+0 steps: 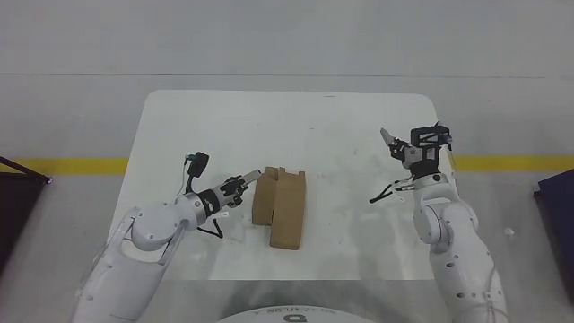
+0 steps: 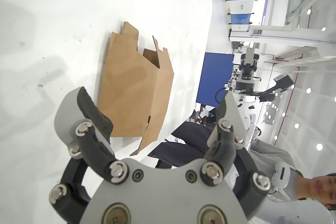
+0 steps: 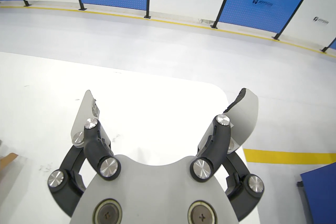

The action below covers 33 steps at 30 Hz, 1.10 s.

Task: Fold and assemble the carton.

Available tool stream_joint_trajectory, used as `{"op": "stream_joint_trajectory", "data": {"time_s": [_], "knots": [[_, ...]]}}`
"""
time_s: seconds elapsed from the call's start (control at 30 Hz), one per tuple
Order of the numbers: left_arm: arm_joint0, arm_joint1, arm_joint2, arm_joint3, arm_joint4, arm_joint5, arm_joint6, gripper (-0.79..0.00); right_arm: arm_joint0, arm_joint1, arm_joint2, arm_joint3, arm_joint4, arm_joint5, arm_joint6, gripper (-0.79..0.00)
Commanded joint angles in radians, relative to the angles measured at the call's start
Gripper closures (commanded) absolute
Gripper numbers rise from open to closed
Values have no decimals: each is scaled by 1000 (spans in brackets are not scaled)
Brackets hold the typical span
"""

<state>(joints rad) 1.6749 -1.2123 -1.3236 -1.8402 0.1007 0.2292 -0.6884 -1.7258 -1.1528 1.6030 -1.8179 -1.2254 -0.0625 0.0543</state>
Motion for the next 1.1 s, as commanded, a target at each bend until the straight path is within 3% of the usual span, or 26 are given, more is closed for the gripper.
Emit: {"op": "stream_joint_trajectory", "data": {"time_s": [0.0, 0.13, 0.33, 0.7, 0.77, 1.0, 1.07], "knots": [[0, 1, -2, 0, -6, -4, 3, -785, -4, 0, 6, -14, 88, -58, 70, -785], [5, 6, -13, -1, -5, -7, 3, -785, -30, 9, 29, -59, 231, -219, 246, -785], [20, 13, -37, -6, -8, -15, 19, -785, -86, 20, 75, -106, 628, -361, 530, -785], [41, 21, -50, -23, -12, -16, 43, -785, -91, 22, 84, -108, 661, -358, 557, -785], [39, 22, -51, -20, -11, -18, 43, -785, -92, 18, 56, -75, 814, -325, 575, -785], [22, 26, -61, -12, -19, -21, 47, -785, -41, 24, -5, 0, 1218, -162, 900, -785], [21, 27, -60, -10, -23, -21, 49, -785, -31, 25, -31, 19, 1270, -119, 968, -785]]}}
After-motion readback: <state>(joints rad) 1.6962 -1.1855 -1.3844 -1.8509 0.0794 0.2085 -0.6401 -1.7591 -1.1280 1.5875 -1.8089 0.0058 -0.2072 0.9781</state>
